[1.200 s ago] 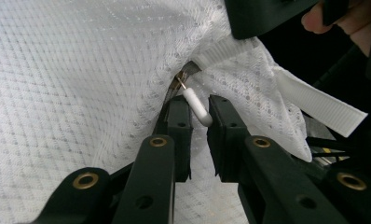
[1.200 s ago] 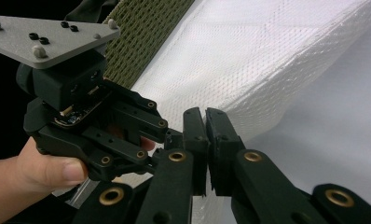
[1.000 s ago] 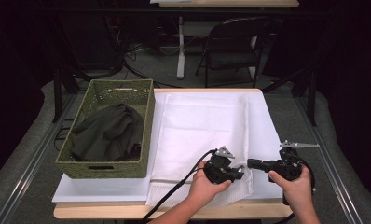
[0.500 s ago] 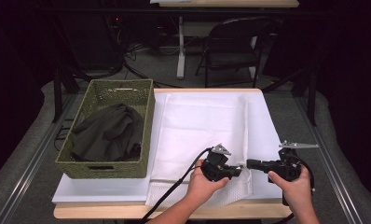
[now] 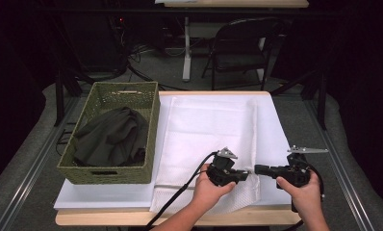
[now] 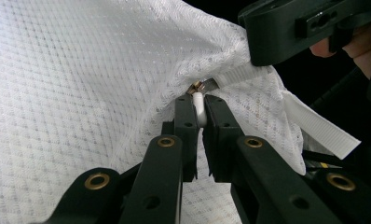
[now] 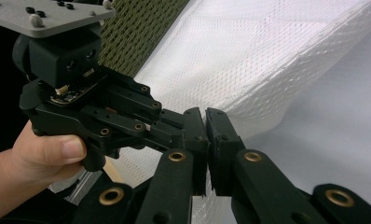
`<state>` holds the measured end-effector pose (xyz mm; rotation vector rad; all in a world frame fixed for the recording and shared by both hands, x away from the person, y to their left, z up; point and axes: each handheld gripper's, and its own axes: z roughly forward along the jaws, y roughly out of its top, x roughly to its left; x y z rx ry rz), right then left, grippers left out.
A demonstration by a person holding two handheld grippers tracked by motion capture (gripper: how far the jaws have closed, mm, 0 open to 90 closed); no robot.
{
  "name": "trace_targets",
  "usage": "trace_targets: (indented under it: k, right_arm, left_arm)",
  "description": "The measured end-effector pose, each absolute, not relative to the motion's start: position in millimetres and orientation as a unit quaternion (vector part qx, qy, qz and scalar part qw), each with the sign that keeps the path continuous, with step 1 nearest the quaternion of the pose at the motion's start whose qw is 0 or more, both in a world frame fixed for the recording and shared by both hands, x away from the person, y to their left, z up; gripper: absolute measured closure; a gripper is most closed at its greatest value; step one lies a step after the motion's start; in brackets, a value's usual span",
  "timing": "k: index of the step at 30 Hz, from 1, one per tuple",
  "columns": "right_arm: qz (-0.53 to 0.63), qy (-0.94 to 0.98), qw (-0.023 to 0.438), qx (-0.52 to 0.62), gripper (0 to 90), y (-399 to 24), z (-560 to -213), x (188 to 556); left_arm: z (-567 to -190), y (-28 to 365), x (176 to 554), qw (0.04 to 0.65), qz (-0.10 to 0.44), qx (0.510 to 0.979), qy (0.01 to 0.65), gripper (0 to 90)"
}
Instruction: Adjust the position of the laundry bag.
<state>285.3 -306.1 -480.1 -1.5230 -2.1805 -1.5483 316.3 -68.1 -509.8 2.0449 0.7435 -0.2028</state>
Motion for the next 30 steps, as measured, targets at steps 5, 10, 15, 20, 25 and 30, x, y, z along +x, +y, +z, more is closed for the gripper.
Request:
trace_targets:
  k: [5, 10, 15, 20, 25, 30]
  right_arm:
    - [-0.503, -0.707, 0.033, -0.496, 87.3, -307, -481, 285]
    - [-0.489, -0.709, 0.016, -0.508, 82.9, -312, -481, 286]
    - [-0.472, -0.708, 0.019, -0.524, 71.1, -315, -488, 287]
    - [-0.475, -0.707, 0.036, -0.522, 67.2, -313, -493, 289]
    - [-0.474, -0.706, 0.048, -0.524, 70.5, -310, -497, 291]
    - [-0.482, -0.707, 0.050, -0.514, 81.3, -311, -500, 292]
  left_arm:
    - [-510, -67, 318, 0.461, -0.093, 0.829, 0.302, 85.1]
    - [-513, -63, 319, 0.471, -0.097, 0.820, 0.309, 86.1]
    - [-512, -63, 318, 0.475, -0.099, 0.818, 0.308, 86.2]
    - [-514, -64, 317, 0.475, -0.101, 0.819, 0.307, 86.1]
    - [-514, -66, 316, 0.474, -0.104, 0.820, 0.304, 86.0]
    - [-514, -66, 316, 0.478, -0.106, 0.817, 0.305, 85.5]
